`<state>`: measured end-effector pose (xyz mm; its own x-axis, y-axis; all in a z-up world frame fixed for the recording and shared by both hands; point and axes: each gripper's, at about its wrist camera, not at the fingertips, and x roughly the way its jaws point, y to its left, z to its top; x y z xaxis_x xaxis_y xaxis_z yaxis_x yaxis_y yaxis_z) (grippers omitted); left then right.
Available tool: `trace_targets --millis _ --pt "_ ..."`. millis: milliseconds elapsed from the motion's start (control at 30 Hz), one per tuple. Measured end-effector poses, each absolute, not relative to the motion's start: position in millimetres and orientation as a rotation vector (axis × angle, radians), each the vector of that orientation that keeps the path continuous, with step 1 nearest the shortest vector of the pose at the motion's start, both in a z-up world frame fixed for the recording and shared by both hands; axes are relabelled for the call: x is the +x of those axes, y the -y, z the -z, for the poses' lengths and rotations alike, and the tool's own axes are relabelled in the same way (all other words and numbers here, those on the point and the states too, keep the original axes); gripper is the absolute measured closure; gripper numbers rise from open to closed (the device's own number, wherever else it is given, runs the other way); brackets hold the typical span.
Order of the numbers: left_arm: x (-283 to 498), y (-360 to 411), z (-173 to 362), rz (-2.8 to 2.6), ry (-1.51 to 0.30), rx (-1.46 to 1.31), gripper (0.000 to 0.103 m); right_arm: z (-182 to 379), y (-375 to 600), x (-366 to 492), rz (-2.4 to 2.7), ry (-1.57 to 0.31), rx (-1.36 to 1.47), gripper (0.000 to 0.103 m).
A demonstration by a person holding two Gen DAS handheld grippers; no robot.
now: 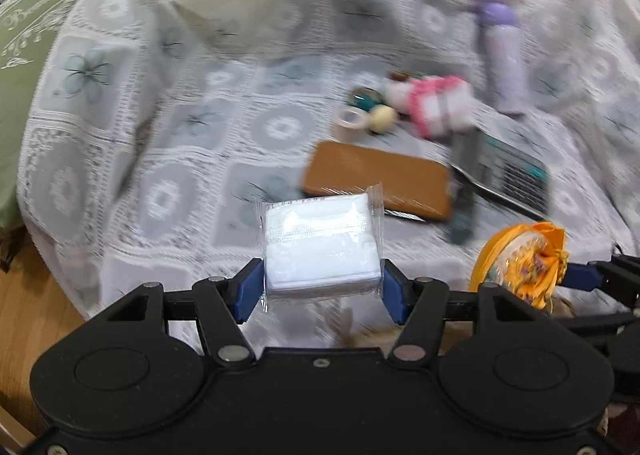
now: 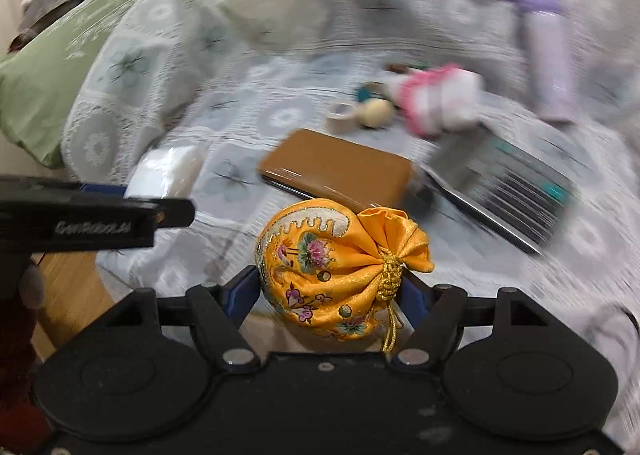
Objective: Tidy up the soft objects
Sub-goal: 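Carry the packet and pouch to the basket and open both grippers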
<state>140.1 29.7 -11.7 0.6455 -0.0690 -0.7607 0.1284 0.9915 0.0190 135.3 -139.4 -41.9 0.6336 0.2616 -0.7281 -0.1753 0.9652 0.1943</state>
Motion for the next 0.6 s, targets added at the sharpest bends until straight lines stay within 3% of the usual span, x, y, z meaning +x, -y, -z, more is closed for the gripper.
trace_targets --millis 600 --pt "46.9 25.8 29.9 0.138 -0.935 0.141 0.045 34.1 190.0 21.9 -0.046 -0.864 0.281 0.031"
